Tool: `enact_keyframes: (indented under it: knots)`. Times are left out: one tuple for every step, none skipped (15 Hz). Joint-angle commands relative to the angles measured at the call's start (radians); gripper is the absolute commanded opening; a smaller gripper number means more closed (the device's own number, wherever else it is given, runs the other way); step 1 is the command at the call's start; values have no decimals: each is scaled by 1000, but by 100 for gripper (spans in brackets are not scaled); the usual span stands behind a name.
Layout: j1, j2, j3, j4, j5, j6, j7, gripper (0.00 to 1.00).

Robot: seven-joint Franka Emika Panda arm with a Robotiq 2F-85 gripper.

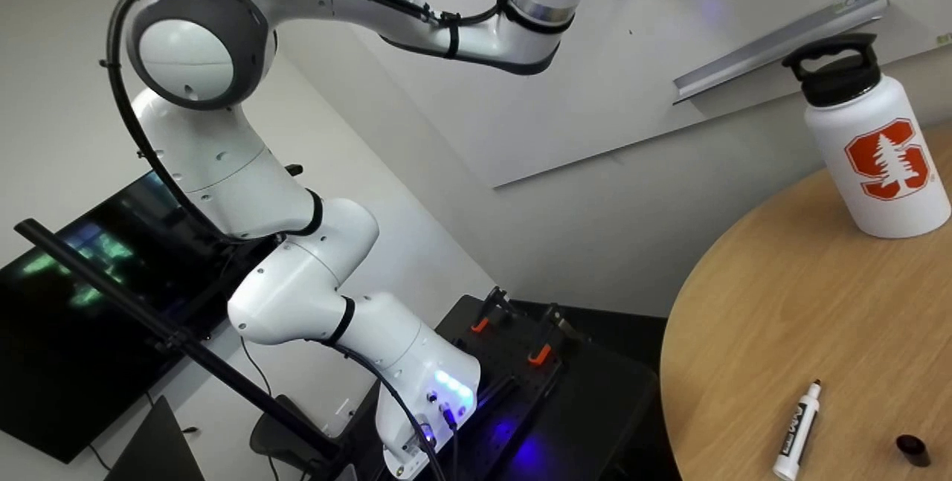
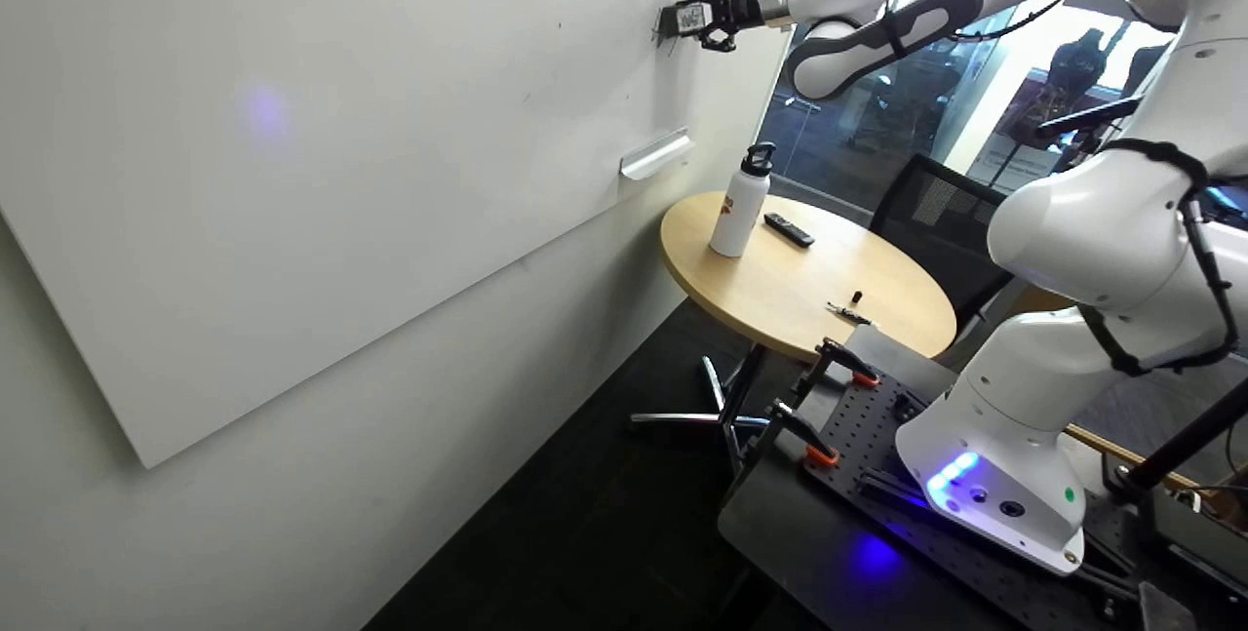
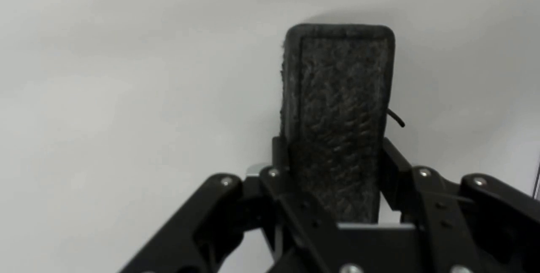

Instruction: Take the eraser and erase the writings on the whiteboard

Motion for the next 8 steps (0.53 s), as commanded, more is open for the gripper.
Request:
enact_keyframes:
  knots:
    - [-22,135,59,47,-44,0,-103,27]
    - [-22,155,58,43,-50,0,-119,27]
    - [-16,172,52,39,-53,0,-133,27]
    - [-9,187,45,39,-49,0,-149,27]
    - [-5,202,46,47,-34,0,-171,27]
    - [-8,215,56,66,-4,0,-202,27]
    - [-18,231,77,90,33,2,-233,27]
    - [-30,241,100,110,78,4,-266,27]
